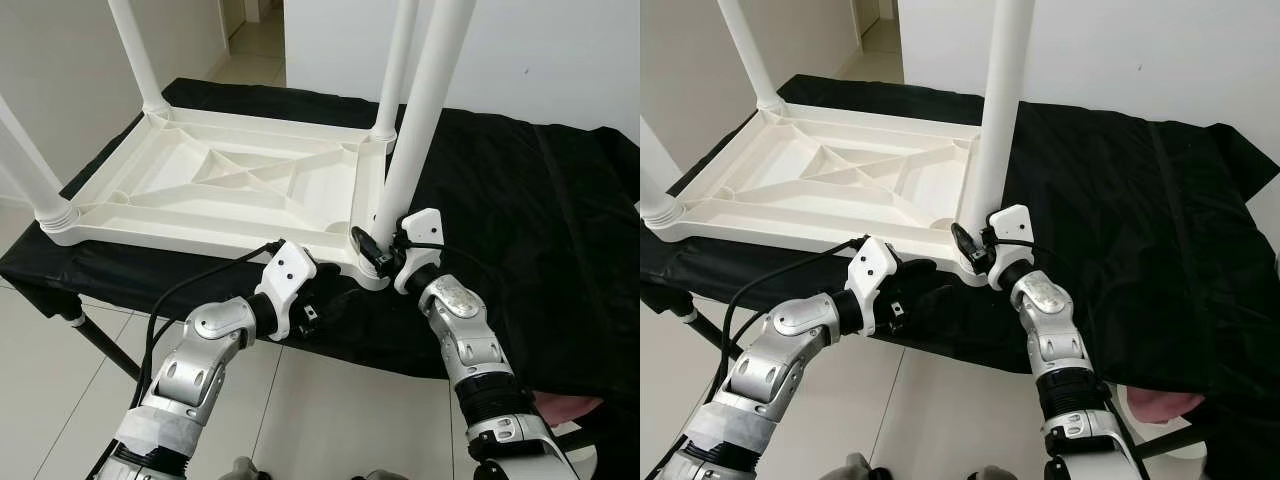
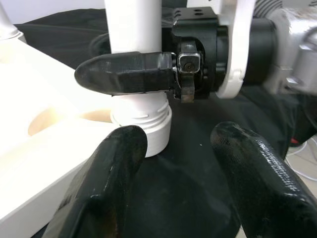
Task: Building children table
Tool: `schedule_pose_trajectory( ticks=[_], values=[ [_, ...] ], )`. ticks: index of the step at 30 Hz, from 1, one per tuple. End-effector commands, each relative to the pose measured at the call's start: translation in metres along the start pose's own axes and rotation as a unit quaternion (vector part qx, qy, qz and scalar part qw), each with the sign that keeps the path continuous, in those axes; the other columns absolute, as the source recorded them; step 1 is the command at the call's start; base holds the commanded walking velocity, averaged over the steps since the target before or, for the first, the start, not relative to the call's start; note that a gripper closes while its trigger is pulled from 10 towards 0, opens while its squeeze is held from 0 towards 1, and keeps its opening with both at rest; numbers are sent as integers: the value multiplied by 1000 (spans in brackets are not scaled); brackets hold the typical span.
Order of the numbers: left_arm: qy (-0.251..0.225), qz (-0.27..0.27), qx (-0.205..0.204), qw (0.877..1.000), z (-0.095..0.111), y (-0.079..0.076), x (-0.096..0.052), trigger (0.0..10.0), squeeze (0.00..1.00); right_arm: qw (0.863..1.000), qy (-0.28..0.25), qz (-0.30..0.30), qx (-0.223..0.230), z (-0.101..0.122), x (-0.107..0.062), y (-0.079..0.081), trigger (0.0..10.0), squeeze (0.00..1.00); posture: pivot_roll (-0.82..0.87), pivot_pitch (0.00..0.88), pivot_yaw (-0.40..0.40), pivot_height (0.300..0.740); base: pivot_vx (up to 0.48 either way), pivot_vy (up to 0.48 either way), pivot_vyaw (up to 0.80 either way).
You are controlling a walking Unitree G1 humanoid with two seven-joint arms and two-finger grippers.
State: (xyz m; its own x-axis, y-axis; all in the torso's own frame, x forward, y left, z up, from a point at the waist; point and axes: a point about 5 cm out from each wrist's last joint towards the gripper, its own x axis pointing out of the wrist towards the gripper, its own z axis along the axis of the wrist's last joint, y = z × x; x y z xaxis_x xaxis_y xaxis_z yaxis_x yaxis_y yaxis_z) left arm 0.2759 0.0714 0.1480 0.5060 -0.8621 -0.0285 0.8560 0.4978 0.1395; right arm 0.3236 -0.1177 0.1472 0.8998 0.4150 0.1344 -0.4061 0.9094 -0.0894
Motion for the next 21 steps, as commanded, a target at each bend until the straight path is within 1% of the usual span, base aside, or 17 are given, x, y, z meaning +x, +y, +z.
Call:
schedule_pose_trajectory(
  ticks=[1, 3, 4, 5, 6, 7, 8, 12, 13, 15, 16, 18, 19, 21],
  values=[
    [6, 109, -4, 994, -5, 11, -3, 10000, 0, 998, 22, -59, 15, -6, -5, 8, 0, 0, -96, 54, 4, 740, 0, 0, 0],
    [4, 112, -3, 994, -4, 11, -3, 10000, 0, 989, 37, -142, 16, -9, -10, 11, 0, 0, -96, 54, 4, 740, 0, 0, 0],
    [4, 112, -3, 994, -4, 11, -3, 10000, 0, 989, 37, -142, 16, -9, -10, 11, 0, 0, -96, 54, 4, 740, 0, 0, 0],
    [4, 114, -2, 993, -4, 12, -3, 10000, 0, 985, 40, -164, 17, -11, -12, 14, 0, 0, -96, 54, 4, 740, 0, 0, 0],
    [4, 114, -2, 993, -4, 12, -3, 10000, 0, 985, 40, -164, 17, -11, -12, 14, 0, 0, -96, 54, 4, 740, 0, 0, 0],
    [3, 115, -1, 993, -3, 12, -3, 10000, 0, 982, 44, -181, 20, -12, -13, 16, 0, 0, -96, 54, 4, 740, 0, 0, 0],
    [1, 115, -1, 993, -2, 12, -3, 10000, 0, 983, 43, -175, 24, -11, -13, 19, 0, 0, -94, 48, 3, 740, 0, 0, 0],
    [-3, 114, 0, 994, -1, 12, -3, 10000, 0, 984, 35, -171, 27, -7, -13, 18, 0, 0, -94, 48, 3, 740, 0, 0, 0],
    [-4, 112, 1, 994, -1, 12, -2, 10000, 0, 985, 31, -168, 22, -4, -14, 17, 4784, 0, -94, 48, 3, 740, 0, 0, 0],
    [-4, 112, 1, 994, -1, 12, -2, 10000, 0, 985, 31, -168, 22, -4, -14, 17, 4784, 0, -94, 48, 3, 740, 0, 0, 0],
    [-5, 112, 2, 994, 0, 12, -2, 10000, 0, 986, 29, -161, 26, -3, -14, 15, 10000, 533, -97, 43, 4, 740, 0, 0, 0],
    [-5, 112, 2, 994, 0, 12, -2, 10000, 0, 986, 29, -161, 26, -3, -14, 15, 10000, 533, -97, 43, 4, 740, 0, 0, 0],
    [-6, 111, 4, 994, 0, 13, -2, 10000, 0, 988, 29, -149, 31, -3, -15, 11, 10000, 1000, -95, 39, 5, 740, 0, 0, 0],
    [-6, 111, 4, 994, 0, 13, -2, 10000, 0, 988, 29, -149, 31, -3, -15, 11, 10000, 1000, -95, 39, 5, 740, 0, 0, 0]
  ],
)
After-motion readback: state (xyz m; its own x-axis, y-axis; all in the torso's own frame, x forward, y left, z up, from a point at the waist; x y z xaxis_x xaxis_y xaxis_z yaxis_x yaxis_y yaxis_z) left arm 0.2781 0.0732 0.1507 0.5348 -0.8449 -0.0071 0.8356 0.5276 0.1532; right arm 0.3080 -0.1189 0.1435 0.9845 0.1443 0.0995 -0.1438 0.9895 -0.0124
